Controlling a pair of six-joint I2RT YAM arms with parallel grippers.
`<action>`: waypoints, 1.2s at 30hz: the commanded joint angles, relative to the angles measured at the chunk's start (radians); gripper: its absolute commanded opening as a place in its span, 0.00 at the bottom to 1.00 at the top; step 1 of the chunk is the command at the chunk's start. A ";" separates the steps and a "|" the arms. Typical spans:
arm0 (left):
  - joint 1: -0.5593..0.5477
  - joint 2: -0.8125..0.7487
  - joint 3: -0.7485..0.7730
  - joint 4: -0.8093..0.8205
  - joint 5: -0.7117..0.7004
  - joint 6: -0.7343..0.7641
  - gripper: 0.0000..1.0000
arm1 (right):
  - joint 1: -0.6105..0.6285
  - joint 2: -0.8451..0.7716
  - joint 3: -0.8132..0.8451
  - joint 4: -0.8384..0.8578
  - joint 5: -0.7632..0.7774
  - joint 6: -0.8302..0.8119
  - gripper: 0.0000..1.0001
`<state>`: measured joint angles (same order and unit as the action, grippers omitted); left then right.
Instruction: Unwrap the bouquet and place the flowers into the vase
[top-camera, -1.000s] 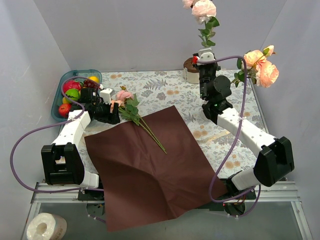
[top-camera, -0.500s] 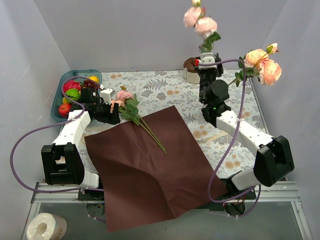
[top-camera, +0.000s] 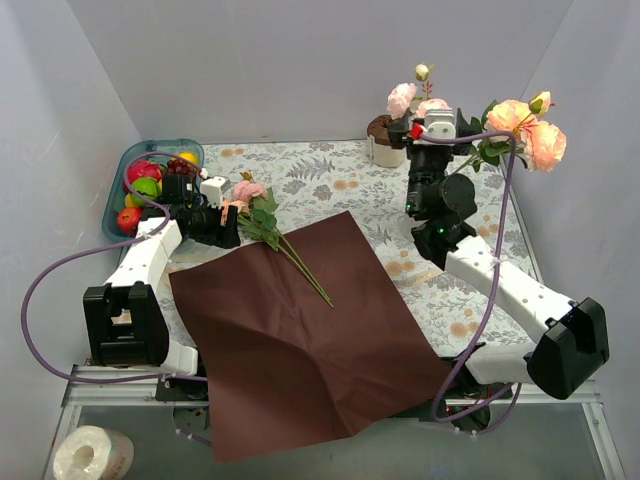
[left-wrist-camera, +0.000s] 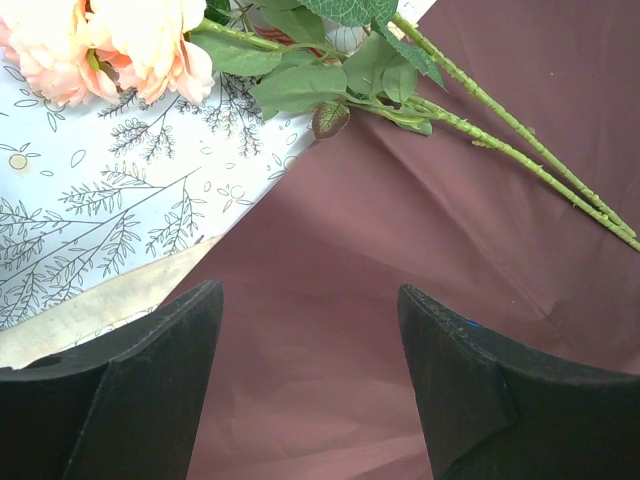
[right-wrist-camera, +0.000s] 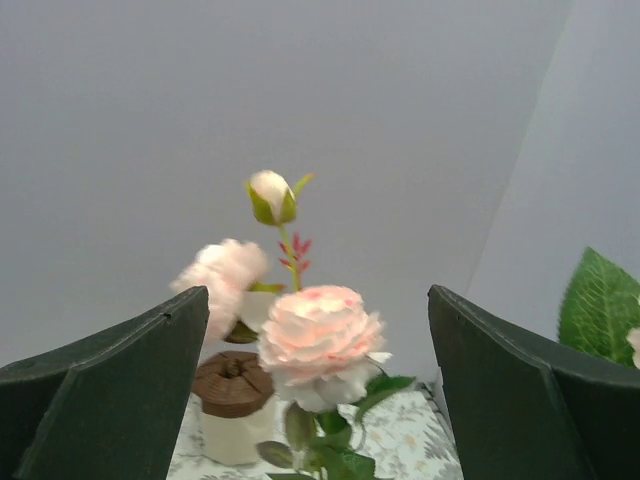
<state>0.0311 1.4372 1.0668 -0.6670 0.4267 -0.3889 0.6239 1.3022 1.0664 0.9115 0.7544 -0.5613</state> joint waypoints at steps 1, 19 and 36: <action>0.006 -0.006 0.036 -0.009 0.004 0.002 0.69 | 0.117 -0.043 0.107 -0.080 -0.093 0.012 0.97; 0.009 -0.018 0.045 -0.014 0.014 -0.065 0.70 | 0.362 0.253 0.385 -0.892 -0.543 0.282 0.98; 0.036 -0.023 0.021 -0.022 0.006 -0.079 0.70 | 0.275 0.675 0.451 -0.910 -0.693 0.428 0.70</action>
<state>0.0643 1.4456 1.1019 -0.7017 0.4324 -0.4770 0.9077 1.9434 1.4666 -0.0277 0.0959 -0.1707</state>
